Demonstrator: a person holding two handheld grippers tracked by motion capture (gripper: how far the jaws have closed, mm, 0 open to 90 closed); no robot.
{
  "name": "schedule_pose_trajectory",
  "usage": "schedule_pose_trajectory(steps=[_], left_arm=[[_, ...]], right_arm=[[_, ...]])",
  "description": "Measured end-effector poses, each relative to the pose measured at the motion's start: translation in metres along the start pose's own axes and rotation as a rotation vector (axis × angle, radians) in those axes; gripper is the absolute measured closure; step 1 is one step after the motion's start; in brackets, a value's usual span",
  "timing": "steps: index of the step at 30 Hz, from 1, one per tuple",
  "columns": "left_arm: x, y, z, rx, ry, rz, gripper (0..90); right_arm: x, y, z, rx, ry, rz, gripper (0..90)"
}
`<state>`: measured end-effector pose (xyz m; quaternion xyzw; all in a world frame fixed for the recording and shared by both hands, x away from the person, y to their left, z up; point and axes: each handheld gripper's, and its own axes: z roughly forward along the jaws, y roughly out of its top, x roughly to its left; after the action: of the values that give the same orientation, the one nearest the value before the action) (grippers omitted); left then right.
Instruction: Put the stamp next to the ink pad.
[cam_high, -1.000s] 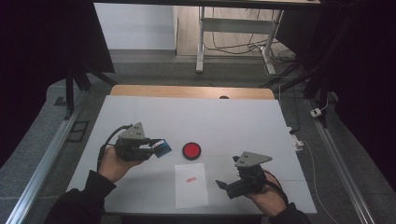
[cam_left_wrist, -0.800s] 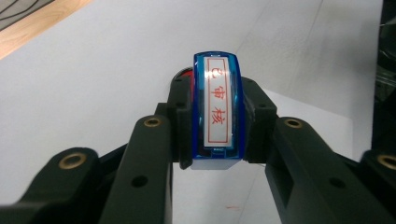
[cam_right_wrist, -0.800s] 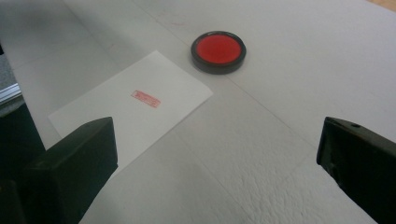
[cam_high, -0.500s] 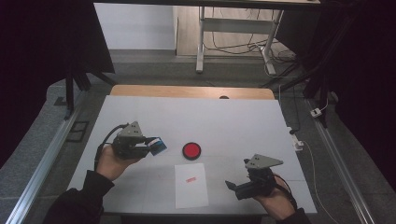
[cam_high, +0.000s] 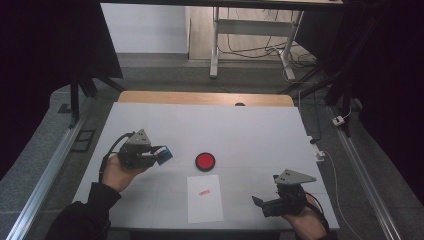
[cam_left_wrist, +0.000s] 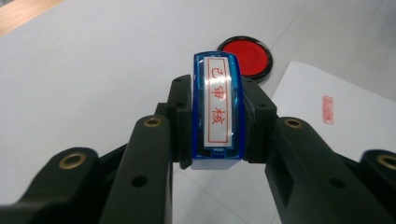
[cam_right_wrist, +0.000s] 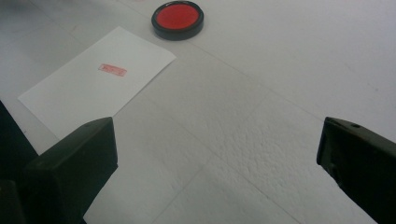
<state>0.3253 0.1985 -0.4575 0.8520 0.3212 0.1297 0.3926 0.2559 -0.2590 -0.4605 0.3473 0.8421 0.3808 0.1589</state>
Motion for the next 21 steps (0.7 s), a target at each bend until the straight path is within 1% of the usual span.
schedule_pose_trajectory(steps=[5, 10, 13, 17, 21], left_arm=[[0.003, -0.004, 0.006, 0.023, 0.023, -0.008, 69.6], [0.004, -0.007, 0.013, 0.061, 0.053, 0.006, 69.6], [0.005, -0.009, 0.018, 0.077, 0.072, 0.004, 69.7], [0.006, -0.011, 0.023, 0.093, 0.074, -0.005, 69.7], [0.007, -0.014, 0.029, 0.111, 0.075, 0.002, 69.7]], right_arm=[[-0.003, -0.004, -0.007, -0.014, -0.016, 0.019, 0.0], [-0.006, -0.006, -0.013, -0.023, -0.025, 0.037, 0.0], [-0.007, -0.008, -0.015, -0.026, -0.03, 0.046, 0.0], [-0.007, -0.008, -0.015, -0.024, -0.03, 0.048, 0.0], [-0.006, -0.008, -0.015, -0.015, -0.032, 0.04, 0.0]])
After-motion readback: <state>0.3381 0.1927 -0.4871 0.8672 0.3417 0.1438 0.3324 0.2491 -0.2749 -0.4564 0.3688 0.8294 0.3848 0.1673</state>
